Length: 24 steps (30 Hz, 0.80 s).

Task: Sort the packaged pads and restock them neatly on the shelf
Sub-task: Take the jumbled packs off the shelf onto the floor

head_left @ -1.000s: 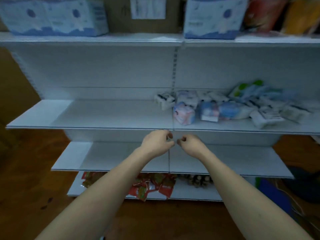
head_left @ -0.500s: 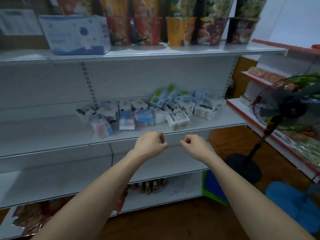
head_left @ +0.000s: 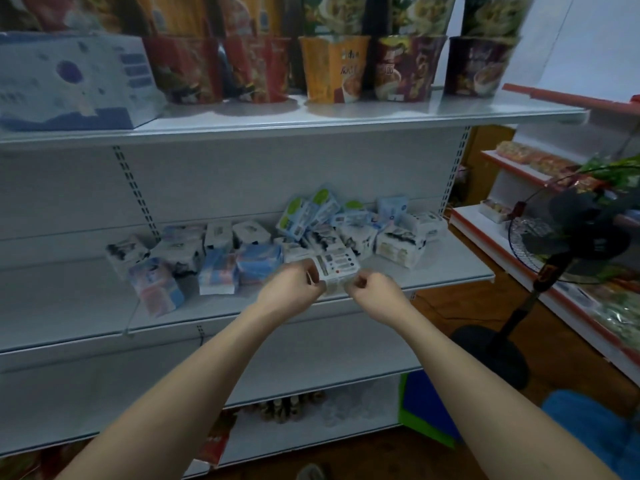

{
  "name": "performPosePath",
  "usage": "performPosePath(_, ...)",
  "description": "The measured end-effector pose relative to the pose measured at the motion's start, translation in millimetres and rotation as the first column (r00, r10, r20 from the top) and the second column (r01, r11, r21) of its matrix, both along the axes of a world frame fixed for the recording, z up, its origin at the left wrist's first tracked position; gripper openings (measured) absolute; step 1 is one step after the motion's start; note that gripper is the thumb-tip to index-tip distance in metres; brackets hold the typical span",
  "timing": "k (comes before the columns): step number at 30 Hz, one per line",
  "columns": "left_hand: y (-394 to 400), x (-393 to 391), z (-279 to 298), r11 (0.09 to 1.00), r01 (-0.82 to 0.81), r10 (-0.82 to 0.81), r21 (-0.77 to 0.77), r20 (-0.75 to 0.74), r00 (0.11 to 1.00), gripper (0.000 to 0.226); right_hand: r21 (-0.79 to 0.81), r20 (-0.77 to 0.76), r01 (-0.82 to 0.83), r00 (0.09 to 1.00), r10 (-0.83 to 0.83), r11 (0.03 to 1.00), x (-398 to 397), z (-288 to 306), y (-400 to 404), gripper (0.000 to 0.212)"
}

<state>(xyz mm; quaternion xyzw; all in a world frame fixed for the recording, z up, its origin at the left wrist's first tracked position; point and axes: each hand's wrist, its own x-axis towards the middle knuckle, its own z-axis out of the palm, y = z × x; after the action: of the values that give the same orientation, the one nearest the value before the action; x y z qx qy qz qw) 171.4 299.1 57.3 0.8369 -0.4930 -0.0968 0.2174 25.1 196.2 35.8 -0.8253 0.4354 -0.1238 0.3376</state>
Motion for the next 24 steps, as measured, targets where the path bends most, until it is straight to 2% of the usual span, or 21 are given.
performPosePath(4, -41.0, 42.1, -9.5, 0.999, -0.034, 0.032, -0.038, -0.047, 0.998, 0.019, 0.143, 0.066, 0.020, 0.997, -0.030, 0.989, 39.8, 1.1, -45.0, 0.022)
performPosePath(7, -77.0, 78.5, -12.2, 0.993, -0.074, 0.061, -0.094, -0.133, 0.989, 0.020, 0.128, 0.116, 0.021, 0.993, -0.036, 0.992, 70.7, 6.1, -86.4, 0.026)
performPosePath(10, -114.9, 120.0, -18.2, 0.986, -0.117, 0.097, -0.122, -0.158, 0.983, 0.039, 0.115, 0.152, 0.042, 0.987, -0.059, 0.992, 107.9, 14.8, -126.7, 0.030)
performPosePath(14, -161.9, 168.9, -34.0, 0.980, -0.141, 0.108, -0.142, -0.215, 0.971, 0.067, 0.179, 0.260, 0.091, 0.956, -0.136, 0.980, 156.4, 14.0, -172.5, 0.037)
performPosePath(17, -189.5, 191.9, -42.8, 0.984, -0.155, 0.122, -0.087, -0.304, 0.945, 0.092, 0.212, 0.251, 0.117, 0.953, -0.170, 0.970, 177.9, 3.1, -194.3, 0.044)
performPosePath(20, -208.9, 206.0, -48.1, 0.996, -0.076, 0.055, -0.041, -0.380, 0.924, 0.115, 0.245, 0.223, 0.133, 0.956, -0.189, 0.960, 189.3, -3.6, -208.8, 0.053)
performPosePath(22, -218.1, 211.9, -47.6, 0.999, -0.024, 0.003, -0.044, -0.432, 0.902, 0.117, 0.232, 0.229, 0.141, 0.954, -0.194, 0.963, 196.2, -4.3, -220.3, 0.053)
performPosePath(24, -223.4, 211.4, -47.7, 0.998, -0.030, -0.001, -0.057, -0.472, 0.882, 0.116, 0.156, 0.204, 0.146, 0.963, -0.177, 0.977, 202.8, -7.1, -230.5, 0.044)
